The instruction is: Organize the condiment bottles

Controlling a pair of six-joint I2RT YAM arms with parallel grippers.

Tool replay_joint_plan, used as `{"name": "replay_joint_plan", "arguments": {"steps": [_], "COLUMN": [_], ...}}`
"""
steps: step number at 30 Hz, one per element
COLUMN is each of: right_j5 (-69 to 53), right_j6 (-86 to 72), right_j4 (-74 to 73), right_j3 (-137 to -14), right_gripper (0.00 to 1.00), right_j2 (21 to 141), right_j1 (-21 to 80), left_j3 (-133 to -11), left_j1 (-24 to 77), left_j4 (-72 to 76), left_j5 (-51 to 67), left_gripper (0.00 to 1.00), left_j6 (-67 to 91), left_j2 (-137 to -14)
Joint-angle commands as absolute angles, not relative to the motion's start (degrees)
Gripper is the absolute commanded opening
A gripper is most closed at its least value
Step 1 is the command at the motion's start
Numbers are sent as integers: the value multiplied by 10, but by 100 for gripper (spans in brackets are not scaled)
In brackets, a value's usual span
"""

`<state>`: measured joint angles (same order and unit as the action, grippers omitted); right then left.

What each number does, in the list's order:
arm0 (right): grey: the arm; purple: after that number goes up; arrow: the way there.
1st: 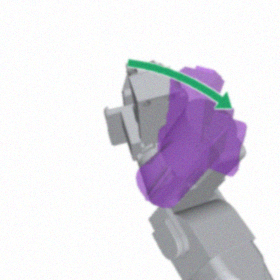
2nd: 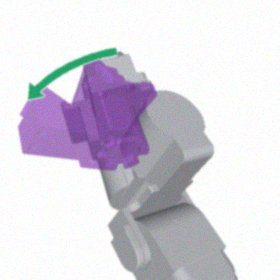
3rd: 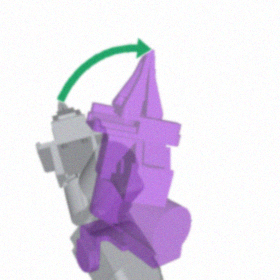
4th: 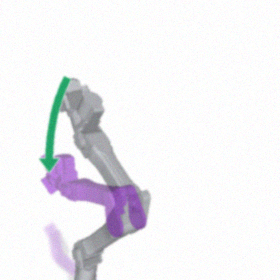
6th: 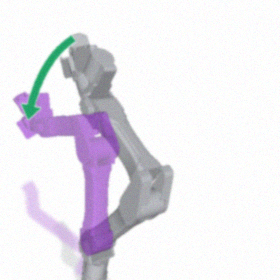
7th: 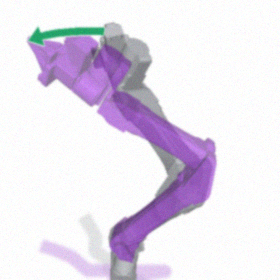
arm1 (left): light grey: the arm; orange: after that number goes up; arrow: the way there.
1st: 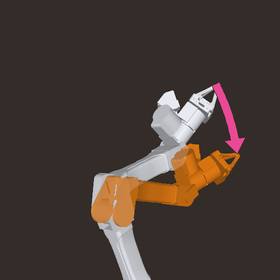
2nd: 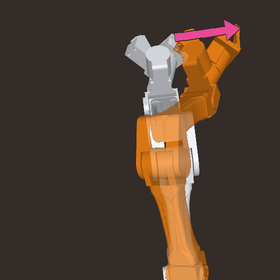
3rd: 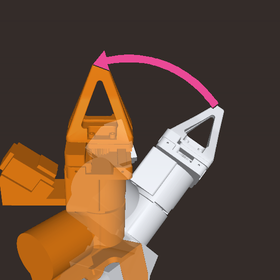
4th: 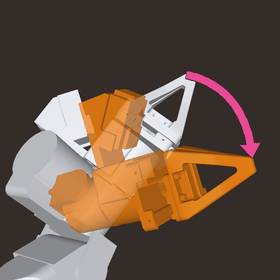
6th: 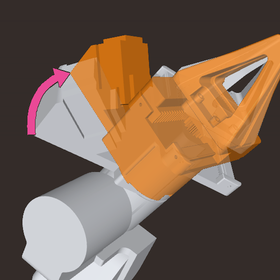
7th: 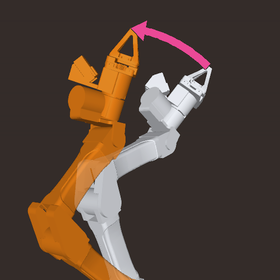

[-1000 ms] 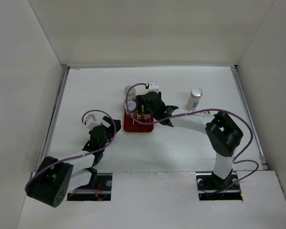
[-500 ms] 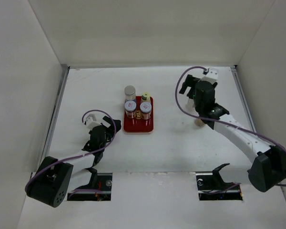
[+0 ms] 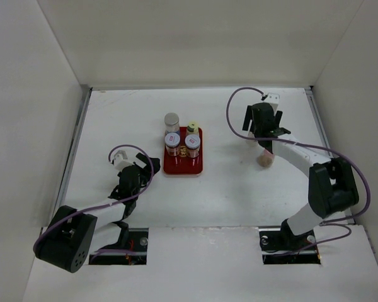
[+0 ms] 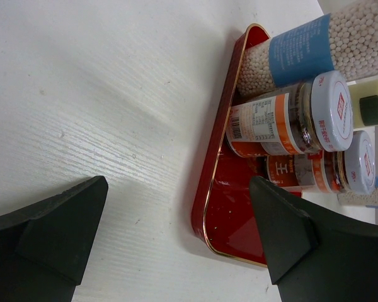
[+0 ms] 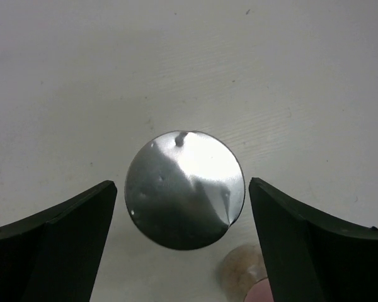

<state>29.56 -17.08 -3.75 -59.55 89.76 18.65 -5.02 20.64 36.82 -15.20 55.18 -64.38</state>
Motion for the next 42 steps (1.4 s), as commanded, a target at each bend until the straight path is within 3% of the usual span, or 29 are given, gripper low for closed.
{"name": "replay_joint_plan", "arguments": {"steps": [1, 7, 14, 19, 29, 42], "right_j5": [292, 301, 285, 241, 193, 234], "right_j6": [-156, -139, -132, -147, -156, -140], "right_j4": [7, 83, 89, 100, 114, 131], "right_j3": [-629, -607, -615, -643, -736, -765], "right_gripper": [85, 55, 56, 56, 56, 56], "right_j2": [910, 893, 734, 700, 858, 1001], "right_j1": [177, 189, 319, 431, 584, 591], "left_j3": [-56, -58, -58, -56, -42, -37], "left_j1": [208, 207, 203, 196, 181, 178], "left_j4": [372, 373, 379, 379, 374, 373], "left_j5": [-149, -149, -149, -147, -154, -150], "left_gripper": [100, 100, 100, 100, 100, 100], "left_j6": [556, 556, 556, 556, 556, 562], "left_j2": [-649, -654, -662, -658, -624, -622]}}
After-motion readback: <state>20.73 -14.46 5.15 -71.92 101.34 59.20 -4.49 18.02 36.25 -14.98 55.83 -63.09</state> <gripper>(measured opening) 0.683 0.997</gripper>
